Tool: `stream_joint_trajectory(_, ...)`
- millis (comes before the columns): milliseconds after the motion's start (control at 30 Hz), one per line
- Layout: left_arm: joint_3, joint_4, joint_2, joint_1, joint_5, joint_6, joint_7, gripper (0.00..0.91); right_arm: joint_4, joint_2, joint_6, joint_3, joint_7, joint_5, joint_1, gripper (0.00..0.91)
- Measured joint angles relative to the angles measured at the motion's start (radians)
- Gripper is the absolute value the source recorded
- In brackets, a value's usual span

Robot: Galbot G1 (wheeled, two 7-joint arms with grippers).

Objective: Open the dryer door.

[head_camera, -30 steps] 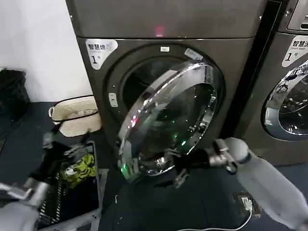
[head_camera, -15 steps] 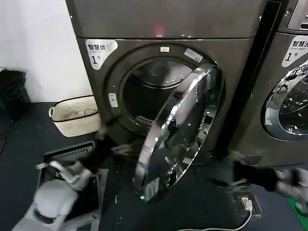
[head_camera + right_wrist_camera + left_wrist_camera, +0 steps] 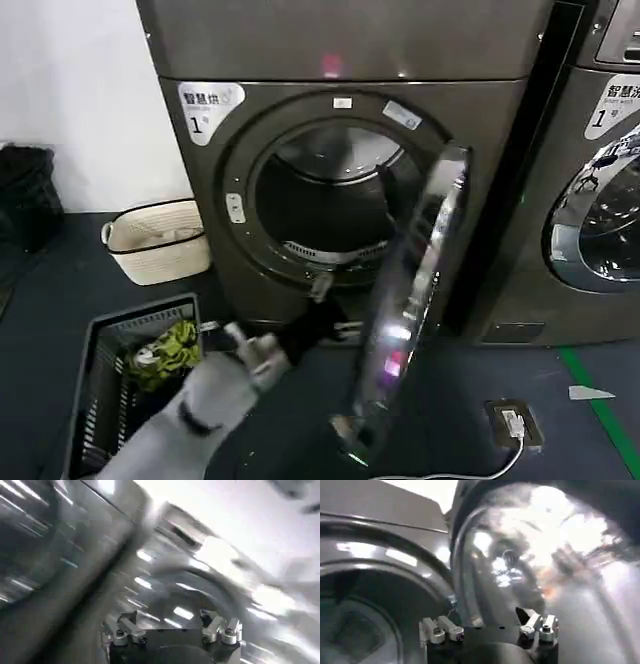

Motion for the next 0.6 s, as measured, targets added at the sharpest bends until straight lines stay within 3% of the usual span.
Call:
stream_joint_trajectory(200, 0.115, 0.086, -0.077, -0.106, 0.018, 0.011, 0.002, 0.907, 0.001, 0.129, -0.186, 0.147, 0.239, -0.229, 0.076, 0.907)
stream_joint_trajectory(333, 0.187, 0.143, -0.139, -0.172, 0.023, 0.014, 0.002, 0.907, 0.014, 0.195, -0.292, 0.225, 0.355, -0.274, 0.108, 0.907)
stream_joint_trajectory(400, 0.221, 0.171, -0.173, -0.208, 0.019, 0.016, 0.001, 0.907, 0.015, 0.224, -0.324, 0.261, 0.386, -0.279, 0.108, 0.907)
stream_joint_trajectory(500, 0.274, 0.223, -0.223, -0.264, 0.019, 0.015, 0.001, 0.907, 0.016, 0.26, -0.308, 0.314, 0.441, -0.285, 0.099, 0.907)
stream_joint_trajectory(600, 0.326, 0.277, -0.273, -0.318, 0.018, 0.013, 0.001, 0.907, 0.015, 0.27, -0.342, 0.355, 0.507, -0.303, 0.093, 0.907)
